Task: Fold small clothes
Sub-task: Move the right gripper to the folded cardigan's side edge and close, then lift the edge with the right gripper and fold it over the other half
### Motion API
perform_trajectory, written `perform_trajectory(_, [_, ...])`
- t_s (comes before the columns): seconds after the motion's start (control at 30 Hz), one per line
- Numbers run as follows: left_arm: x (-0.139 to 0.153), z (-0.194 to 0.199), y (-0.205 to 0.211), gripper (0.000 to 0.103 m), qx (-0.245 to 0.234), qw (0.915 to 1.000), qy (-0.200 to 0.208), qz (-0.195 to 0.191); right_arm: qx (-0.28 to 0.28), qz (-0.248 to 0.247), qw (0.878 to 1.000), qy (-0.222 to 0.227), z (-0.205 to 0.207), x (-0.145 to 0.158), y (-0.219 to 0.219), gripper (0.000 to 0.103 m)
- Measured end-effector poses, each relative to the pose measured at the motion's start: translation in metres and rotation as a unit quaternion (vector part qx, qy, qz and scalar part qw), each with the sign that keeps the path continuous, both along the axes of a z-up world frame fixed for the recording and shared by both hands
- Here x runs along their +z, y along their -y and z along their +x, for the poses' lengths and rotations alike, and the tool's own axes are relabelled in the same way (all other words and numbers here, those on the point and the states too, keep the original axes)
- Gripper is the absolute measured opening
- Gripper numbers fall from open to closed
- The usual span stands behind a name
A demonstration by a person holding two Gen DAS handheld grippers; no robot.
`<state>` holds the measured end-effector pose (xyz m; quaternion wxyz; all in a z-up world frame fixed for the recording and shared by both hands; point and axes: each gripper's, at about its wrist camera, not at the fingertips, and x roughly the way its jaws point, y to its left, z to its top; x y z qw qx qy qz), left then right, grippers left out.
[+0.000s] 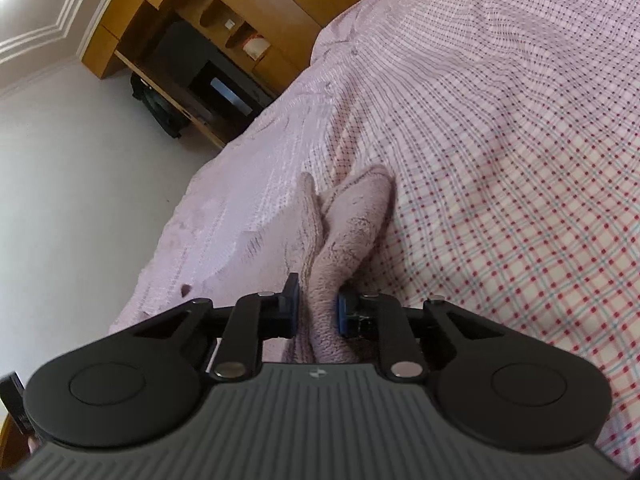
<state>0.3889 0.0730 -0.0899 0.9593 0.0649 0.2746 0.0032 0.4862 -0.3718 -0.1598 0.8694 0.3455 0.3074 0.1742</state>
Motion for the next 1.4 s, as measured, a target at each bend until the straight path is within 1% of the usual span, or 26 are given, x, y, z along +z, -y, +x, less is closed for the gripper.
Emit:
perform_trajectory(0.03, [0.001, 0.001, 0.002, 0.061, 0.0, 0.9999, 0.0, 0.016, -0.001, 0.009, 1.0, -0.001, -0.001, 0.002, 0.0, 0.019])
perform_trajectory(0.07, [0.003, 0.002, 0.003, 0.061, 0.002, 0.9997, 0.0, 0.022, 0.0, 0.021, 1.0, -0.008, 0.001, 0.003, -0.001, 0.019])
perform_trajectory(0.13, [0.007, 0.003, 0.003, 0.061, 0.001, 0.9998, 0.003, 0.02, 0.004, 0.034, 0.999, -0.017, 0.003, 0.007, -0.005, 0.019])
perform_trajectory(0.2, [0.01, 0.004, 0.003, 0.061, -0.002, 0.9997, 0.009, 0.023, 0.005, 0.022, 1.0, -0.016, 0.002, 0.011, -0.012, 0.019])
perform_trajectory(0.27, [0.012, 0.002, 0.003, 0.061, 0.001, 0.9991, 0.016, 0.039, 0.001, 0.008, 1.0, -0.011, -0.001, 0.014, -0.018, 0.019])
perform_trajectory(0.3, [0.013, 0.0, 0.002, 0.061, -0.002, 0.999, 0.018, 0.041, -0.004, 0.002, 1.0, -0.006, -0.005, 0.014, -0.021, 0.018])
perform_trajectory(0.37, [0.019, -0.001, -0.003, 0.061, -0.005, 0.9997, 0.013, 0.02, -0.011, -0.009, 1.0, -0.005, -0.009, 0.013, -0.024, 0.018])
perform_trajectory(0.43, [0.025, -0.001, -0.006, 0.061, -0.006, 0.9998, 0.019, -0.001, -0.025, -0.008, 1.0, -0.009, -0.013, 0.013, -0.025, 0.017])
perform_trajectory(0.47, [0.028, 0.001, -0.007, 0.061, -0.007, 0.9997, 0.024, -0.002, -0.031, -0.009, 0.999, -0.007, -0.015, 0.015, -0.025, 0.017])
perform_trajectory(0.53, [0.031, 0.004, -0.005, 0.061, -0.003, 0.9994, 0.033, 0.01, -0.037, -0.021, 0.999, -0.009, -0.022, 0.019, -0.025, 0.017])
perform_trajectory(0.6, [0.033, 0.005, -0.004, 0.061, -0.002, 0.999, 0.04, 0.017, -0.03, -0.031, 0.999, -0.014, -0.022, 0.027, -0.029, 0.017])
perform_trajectory(0.67, [0.033, 0.006, -0.004, 0.061, -0.005, 0.9991, 0.039, 0.014, -0.027, -0.042, 0.999, -0.01, -0.021, 0.037, -0.035, 0.017])
perform_trajectory(0.87, [0.03, 0.008, -0.003, 0.061, -0.013, 0.9994, 0.032, 0.011, -0.037, -0.044, 0.998, -0.01, -0.019, 0.063, -0.047, 0.017])
perform_trajectory(1.0, [0.036, 0.011, -0.009, 0.061, -0.02, 0.9992, 0.032, -0.013, -0.05, -0.04, 0.998, -0.02, -0.017, 0.072, -0.054, 0.017])
perform_trajectory(1.13, [0.042, 0.013, -0.021, 0.061, -0.018, 0.9988, 0.037, -0.024, -0.056, -0.049, 0.997, -0.021, -0.017, 0.081, -0.064, 0.017])
perform_trajectory(1.2, [0.04, 0.015, -0.03, 0.061, -0.009, 0.9987, 0.034, -0.037, -0.057, -0.051, 0.997, -0.023, -0.019, 0.087, -0.073, 0.017])
perform_trajectory(1.33, [0.036, 0.018, -0.045, 0.061, -0.001, 0.9973, 0.015, -0.072, -0.053, -0.049, 0.997, -0.02, -0.019, 0.1, -0.095, 0.017])
perform_trajectory(1.4, [0.035, 0.016, -0.047, 0.061, -0.002, 0.9975, 0.014, -0.069, -0.055, -0.048, 0.997, -0.019, -0.021, 0.105, -0.107, 0.017])
